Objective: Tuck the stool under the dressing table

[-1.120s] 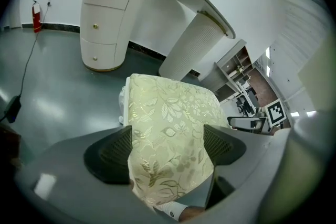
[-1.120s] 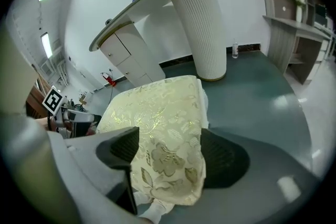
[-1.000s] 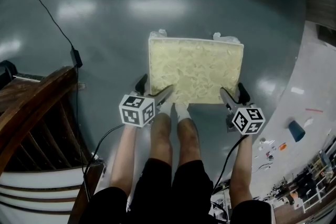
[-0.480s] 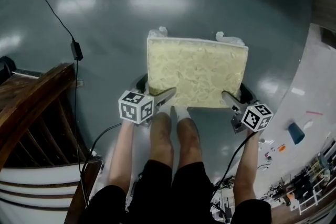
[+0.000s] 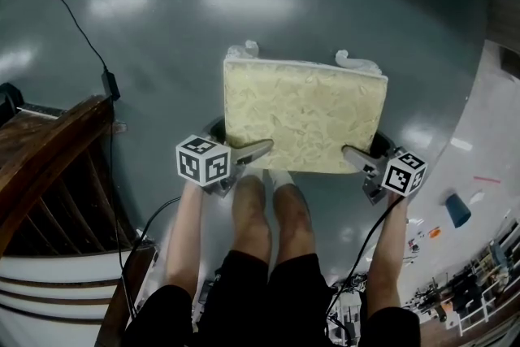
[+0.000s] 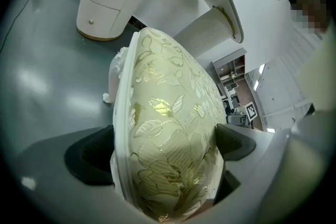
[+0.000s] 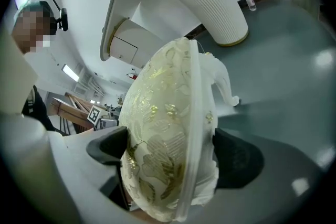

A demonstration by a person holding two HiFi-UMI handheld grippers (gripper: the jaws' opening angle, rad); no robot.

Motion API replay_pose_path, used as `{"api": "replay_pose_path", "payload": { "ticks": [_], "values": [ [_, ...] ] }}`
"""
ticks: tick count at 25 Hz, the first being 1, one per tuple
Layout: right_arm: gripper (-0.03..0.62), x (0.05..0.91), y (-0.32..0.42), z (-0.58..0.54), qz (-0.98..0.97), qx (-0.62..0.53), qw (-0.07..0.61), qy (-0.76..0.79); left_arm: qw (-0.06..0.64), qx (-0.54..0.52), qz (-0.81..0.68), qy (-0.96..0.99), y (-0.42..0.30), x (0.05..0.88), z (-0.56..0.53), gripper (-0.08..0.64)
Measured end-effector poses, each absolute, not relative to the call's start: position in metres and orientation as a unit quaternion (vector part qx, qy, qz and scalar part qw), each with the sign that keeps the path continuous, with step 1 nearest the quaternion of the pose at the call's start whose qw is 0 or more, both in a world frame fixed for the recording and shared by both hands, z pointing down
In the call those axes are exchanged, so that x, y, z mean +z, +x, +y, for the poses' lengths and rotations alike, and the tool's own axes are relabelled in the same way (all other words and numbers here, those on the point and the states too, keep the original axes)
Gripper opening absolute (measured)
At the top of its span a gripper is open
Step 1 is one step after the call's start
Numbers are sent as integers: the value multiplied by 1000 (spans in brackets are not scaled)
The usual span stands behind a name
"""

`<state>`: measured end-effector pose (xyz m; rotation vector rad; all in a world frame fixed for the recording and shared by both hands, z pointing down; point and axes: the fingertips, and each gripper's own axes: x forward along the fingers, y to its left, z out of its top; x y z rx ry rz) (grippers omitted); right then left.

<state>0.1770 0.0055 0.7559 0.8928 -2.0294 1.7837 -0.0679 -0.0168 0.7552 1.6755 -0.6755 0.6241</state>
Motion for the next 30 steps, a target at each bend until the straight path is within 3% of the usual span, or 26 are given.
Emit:
{"api": "replay_pose_path", "payload": {
  "ticks": [7, 30],
  "values": [
    [560, 767, 175, 6, -706, 636, 143, 276, 585, 262, -259, 723, -64, 761, -17, 609],
    [586, 773, 164, 9, -702, 664, 108, 231, 593, 239, -231, 733, -62, 767, -19, 618]
  ]
}}
